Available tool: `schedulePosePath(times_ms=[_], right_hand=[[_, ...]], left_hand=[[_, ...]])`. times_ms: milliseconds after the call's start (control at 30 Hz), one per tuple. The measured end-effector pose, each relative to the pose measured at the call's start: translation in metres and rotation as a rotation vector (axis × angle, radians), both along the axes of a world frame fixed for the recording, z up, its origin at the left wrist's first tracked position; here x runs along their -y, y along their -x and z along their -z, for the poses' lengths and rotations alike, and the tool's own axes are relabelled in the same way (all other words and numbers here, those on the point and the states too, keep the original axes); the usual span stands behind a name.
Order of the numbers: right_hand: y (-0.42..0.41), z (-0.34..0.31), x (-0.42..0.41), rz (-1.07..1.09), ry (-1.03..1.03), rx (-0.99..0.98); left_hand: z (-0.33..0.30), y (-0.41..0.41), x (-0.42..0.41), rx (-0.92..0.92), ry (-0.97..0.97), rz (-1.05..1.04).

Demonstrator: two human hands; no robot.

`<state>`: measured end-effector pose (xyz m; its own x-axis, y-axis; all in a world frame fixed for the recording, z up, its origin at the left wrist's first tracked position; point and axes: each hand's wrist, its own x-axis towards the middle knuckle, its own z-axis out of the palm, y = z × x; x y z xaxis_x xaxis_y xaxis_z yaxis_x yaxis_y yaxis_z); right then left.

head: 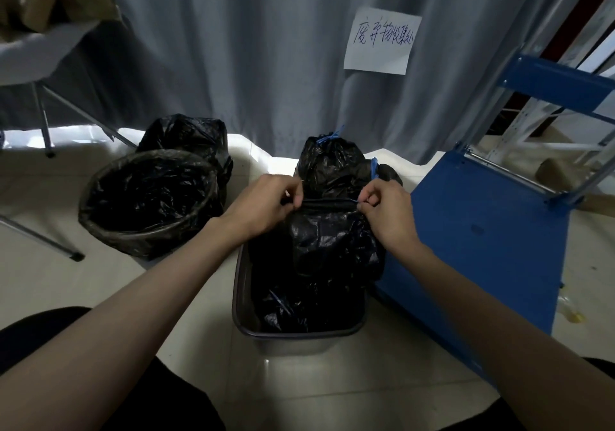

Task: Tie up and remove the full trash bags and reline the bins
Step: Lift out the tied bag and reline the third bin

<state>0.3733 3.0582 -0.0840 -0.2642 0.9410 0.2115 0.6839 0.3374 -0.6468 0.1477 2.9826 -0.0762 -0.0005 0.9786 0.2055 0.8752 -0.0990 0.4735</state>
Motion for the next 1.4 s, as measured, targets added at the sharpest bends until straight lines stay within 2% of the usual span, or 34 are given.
schedulePosePath(times_ms=[233, 400, 567, 667, 800, 867, 967, 1133, 1233, 1300, 1400], right_hand=[[0.004, 0.014, 0.011, -0.072, -0.055, 0.192], [0.006, 0.029, 0.004, -0.095, 0.008, 0.347], [0.012, 0.037, 0.001, -0.088, 0.137, 0.503], [0.012, 0.044, -0.001, -0.149, 0.233, 0.616], [0.003, 0.048, -0.003, -0.165, 0.406, 0.596], [-0.001, 0.049, -0.002, -0.178, 0.459, 0.617], [-0.002, 0.044, 0.000, -0.168, 0.448, 0.585], [-0.008, 0.024, 0.004, -0.175, 0.233, 0.442], [-0.014, 0.020, 0.007, -0.370, 0.244, 0.418], [-0.021, 0.022, 0.013, -0.519, 0.259, 0.547], [-0.033, 0.031, 0.024, -0.608, 0.189, 0.725]], left_hand=[[0.018, 0.004, -0.002, -0.169, 0.134, -0.071], [0.028, -0.002, -0.013, -0.311, 0.209, -0.110], [0.047, -0.014, -0.026, -0.410, 0.412, -0.138], [0.055, -0.014, -0.026, -0.405, 0.521, -0.156], [0.055, -0.005, -0.025, -0.294, 0.559, -0.242], [0.052, -0.004, -0.024, -0.298, 0.545, -0.241], [0.046, -0.011, -0.022, -0.313, 0.395, -0.179], [0.026, -0.039, -0.017, -0.213, 0.133, -0.061], [0.025, -0.053, -0.007, -0.108, 0.273, 0.033], [0.033, -0.063, 0.000, -0.071, 0.426, 0.089], [0.052, -0.080, 0.009, -0.160, 0.579, 0.138]])
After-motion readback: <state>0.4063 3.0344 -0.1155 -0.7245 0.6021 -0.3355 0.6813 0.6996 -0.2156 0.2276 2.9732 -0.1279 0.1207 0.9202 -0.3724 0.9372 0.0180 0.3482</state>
